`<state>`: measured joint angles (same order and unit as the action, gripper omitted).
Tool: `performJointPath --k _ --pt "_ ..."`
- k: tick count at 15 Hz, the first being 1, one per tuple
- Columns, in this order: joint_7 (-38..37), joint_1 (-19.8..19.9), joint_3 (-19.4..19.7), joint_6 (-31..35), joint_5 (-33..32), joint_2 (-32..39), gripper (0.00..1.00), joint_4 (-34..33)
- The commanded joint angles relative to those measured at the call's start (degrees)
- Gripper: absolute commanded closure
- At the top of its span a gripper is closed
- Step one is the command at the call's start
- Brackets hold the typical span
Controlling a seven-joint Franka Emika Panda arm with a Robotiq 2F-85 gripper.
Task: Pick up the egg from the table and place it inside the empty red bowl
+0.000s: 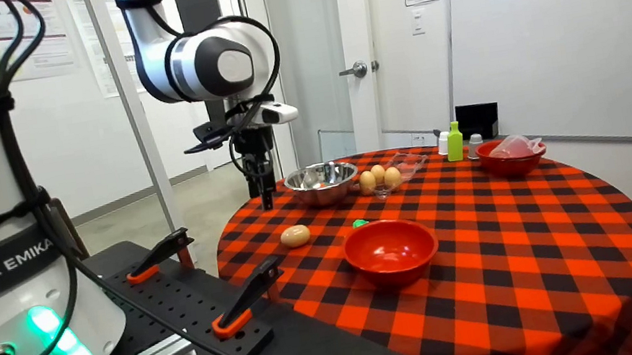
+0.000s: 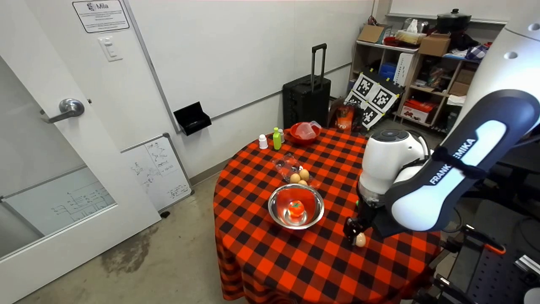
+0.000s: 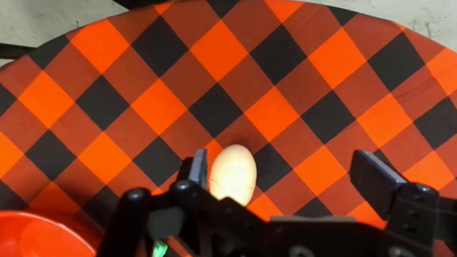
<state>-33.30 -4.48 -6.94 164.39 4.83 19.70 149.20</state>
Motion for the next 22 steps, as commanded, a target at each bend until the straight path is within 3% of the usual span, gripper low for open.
performJointPath --k 1,7,17,18,19,22 --pt "3.4 -0.6 1.1 1.2 5.6 7.6 0.00 -5.6" --pt "5.3 -0.7 3.7 0.1 8.2 14.5 0.00 -11.5" --pt "8.9 1.8 4.4 0.5 9.5 19.9 0.00 -15.7" --pt "9.0 2.1 4.4 0.6 9.6 20.3 0.25 -15.9" --pt "9.0 2.2 4.5 0.6 9.6 20.6 0.26 -16.1" --pt "8.9 2.6 4.3 0.8 10.0 21.1 0.47 -16.4"
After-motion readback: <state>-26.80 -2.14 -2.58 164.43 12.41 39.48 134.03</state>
